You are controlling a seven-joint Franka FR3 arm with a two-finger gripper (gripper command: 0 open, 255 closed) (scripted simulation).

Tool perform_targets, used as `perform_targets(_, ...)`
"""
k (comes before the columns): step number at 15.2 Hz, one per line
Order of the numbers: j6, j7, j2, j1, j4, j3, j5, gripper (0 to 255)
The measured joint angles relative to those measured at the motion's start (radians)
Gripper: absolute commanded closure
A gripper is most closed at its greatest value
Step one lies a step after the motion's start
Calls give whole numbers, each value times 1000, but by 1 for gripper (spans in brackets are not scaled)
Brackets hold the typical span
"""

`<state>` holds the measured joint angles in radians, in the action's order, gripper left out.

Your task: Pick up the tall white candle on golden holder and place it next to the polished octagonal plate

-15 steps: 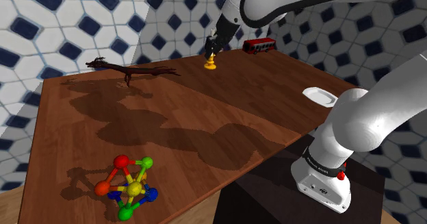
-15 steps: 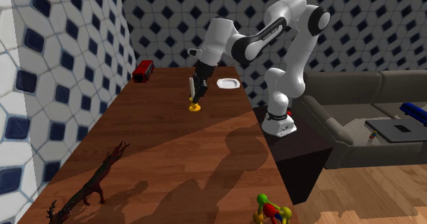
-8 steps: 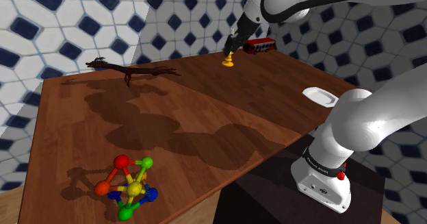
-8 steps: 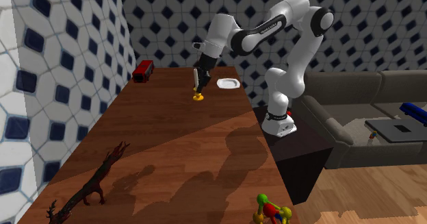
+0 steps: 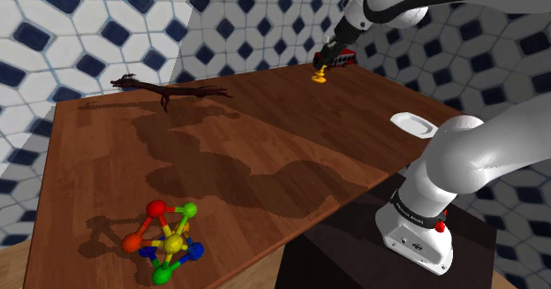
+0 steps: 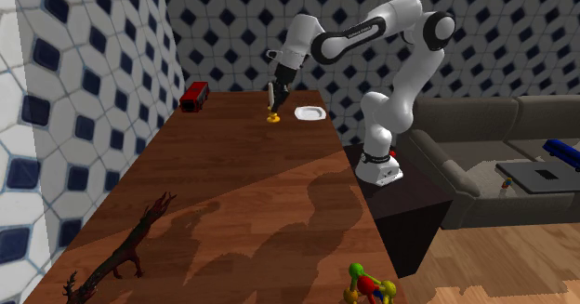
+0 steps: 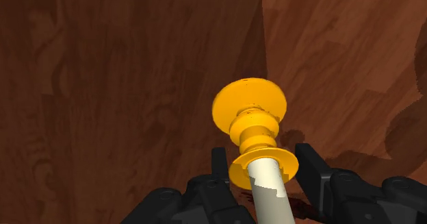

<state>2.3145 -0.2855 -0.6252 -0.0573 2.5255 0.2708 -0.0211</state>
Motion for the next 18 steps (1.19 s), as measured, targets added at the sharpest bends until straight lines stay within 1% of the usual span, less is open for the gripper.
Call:
perform_targets(3, -17, -78, -16, 24, 4, 68, 15, 255)
perform_targets(11, -94, -277, -28, 78, -51, 248, 51, 255)
perform_targets(14, -126, -351, -10, 86, -98, 318, 58, 255)
perform_targets(18, -160, -468, 38, 79, -175, 435, 56, 255)
